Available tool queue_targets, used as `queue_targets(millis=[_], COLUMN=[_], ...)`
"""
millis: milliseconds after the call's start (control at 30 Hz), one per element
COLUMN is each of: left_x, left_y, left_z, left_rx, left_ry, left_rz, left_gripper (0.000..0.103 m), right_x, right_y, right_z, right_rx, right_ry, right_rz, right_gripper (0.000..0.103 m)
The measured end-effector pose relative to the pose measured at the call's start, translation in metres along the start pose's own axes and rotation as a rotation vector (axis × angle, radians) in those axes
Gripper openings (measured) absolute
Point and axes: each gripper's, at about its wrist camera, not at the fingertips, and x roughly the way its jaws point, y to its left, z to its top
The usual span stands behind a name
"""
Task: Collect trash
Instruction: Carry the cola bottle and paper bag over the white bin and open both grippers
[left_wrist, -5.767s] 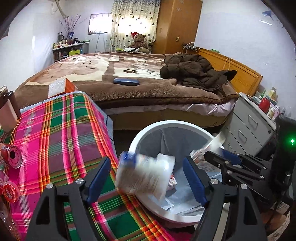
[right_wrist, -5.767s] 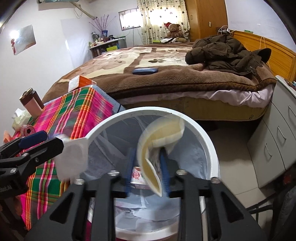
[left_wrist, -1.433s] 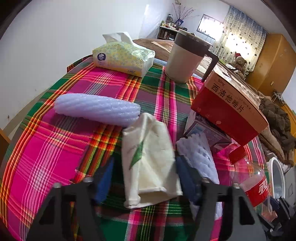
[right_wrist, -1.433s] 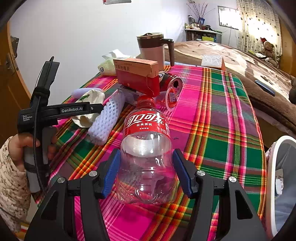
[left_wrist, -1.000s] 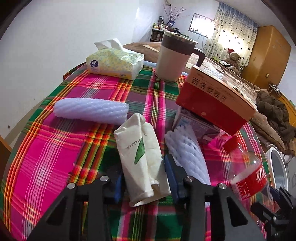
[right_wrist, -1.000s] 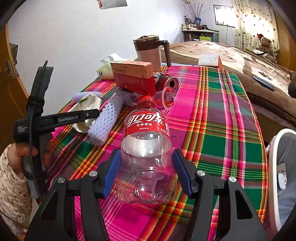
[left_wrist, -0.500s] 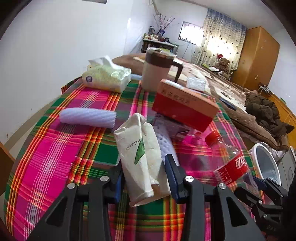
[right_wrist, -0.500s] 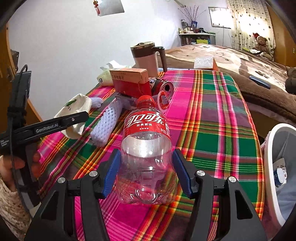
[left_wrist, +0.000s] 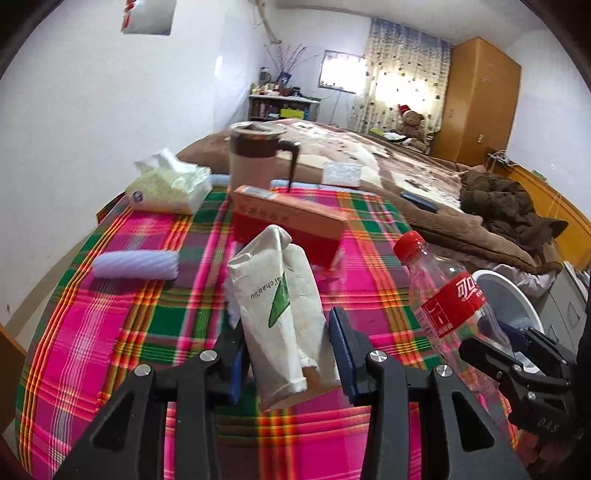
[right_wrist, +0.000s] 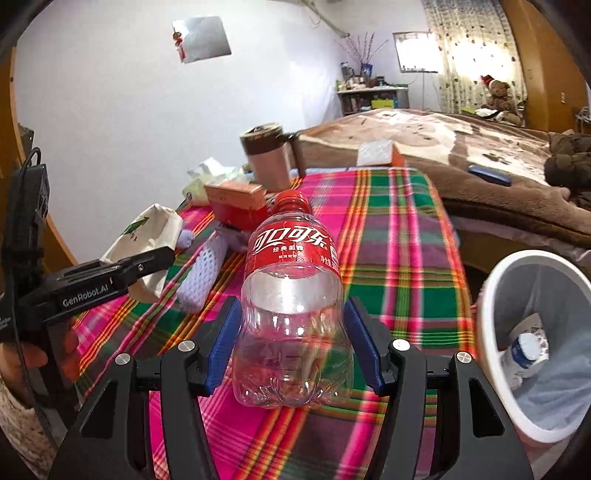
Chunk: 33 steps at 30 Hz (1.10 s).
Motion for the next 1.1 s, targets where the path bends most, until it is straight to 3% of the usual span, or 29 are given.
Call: queue_targets(millis=[567,1100], left_x=[0.000,0.030], left_y=[-0.096,-0.211], left_z=[0.016,0.019], left_rx=[0.158,0.301], left_ry=[-0.039,-0.001], left_rz=[-0.140,-0.335], left_gripper=[0.042,0.042], right_x=[-0.052,-0.093], right_y=[-0.057,-0.132], right_z=[-0.003,-0.011], right_rx=[0.094,0.237], right_ry=[-0.106,-0.153], right_rz=[-0.135,-0.370], right_gripper=[0.059,0.059])
